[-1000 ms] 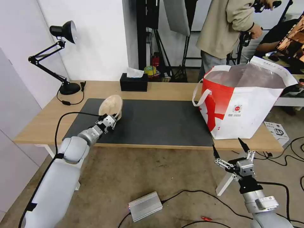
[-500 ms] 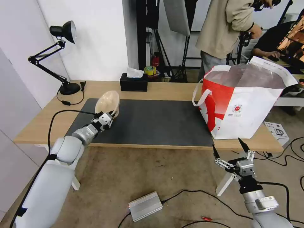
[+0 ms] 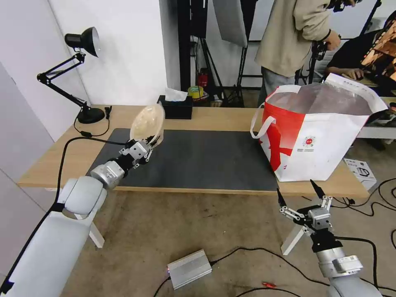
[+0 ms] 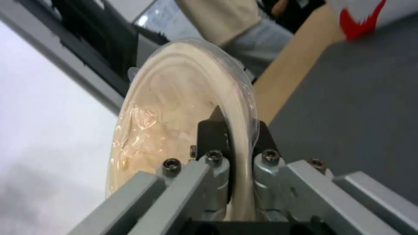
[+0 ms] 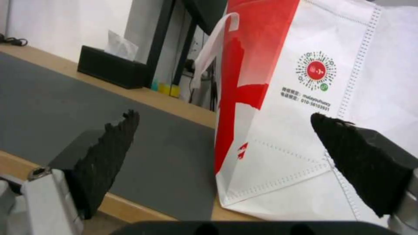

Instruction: Pick up the trash from the table and place it into the takeout bag.

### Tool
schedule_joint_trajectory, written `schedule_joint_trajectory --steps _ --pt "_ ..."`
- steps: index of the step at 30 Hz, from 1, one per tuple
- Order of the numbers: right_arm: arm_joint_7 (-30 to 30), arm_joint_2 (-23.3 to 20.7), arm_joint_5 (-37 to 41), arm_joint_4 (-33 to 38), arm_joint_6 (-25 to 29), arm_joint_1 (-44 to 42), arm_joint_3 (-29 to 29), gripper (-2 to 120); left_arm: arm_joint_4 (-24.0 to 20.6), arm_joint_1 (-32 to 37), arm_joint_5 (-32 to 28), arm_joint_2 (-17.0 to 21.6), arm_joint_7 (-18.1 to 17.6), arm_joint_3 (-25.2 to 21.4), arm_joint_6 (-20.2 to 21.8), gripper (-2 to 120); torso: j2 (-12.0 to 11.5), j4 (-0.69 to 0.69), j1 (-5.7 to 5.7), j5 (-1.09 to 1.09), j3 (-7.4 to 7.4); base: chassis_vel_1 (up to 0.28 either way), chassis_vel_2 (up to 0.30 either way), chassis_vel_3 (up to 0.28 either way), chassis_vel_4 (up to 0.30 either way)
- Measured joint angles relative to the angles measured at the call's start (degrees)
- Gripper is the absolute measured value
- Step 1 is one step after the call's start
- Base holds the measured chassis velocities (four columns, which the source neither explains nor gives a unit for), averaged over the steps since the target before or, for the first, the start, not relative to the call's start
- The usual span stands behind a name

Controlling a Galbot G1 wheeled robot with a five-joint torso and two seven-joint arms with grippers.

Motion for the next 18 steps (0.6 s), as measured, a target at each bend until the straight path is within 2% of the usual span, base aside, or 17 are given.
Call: schedule_joint_trajectory --steps 9,18 --pt "0.00 0.00 0.00 0.00 0.00 0.00 0.00 100 -2.31 -2.81 -3.11 0.79 -2.90 2.95 0.01 0 0.00 0.00 0.00 0.00 0.00 0.000 0.000 0.000 0.000" --pt "0.00 0.00 0.00 0.00 0.00 0.00 0.00 100 -1.44 -9.17 -5.70 1.80 -4.41 7.61 0.14 0 0.00 0.00 0.00 0.00 0.00 0.000 0.000 0.000 0.000"
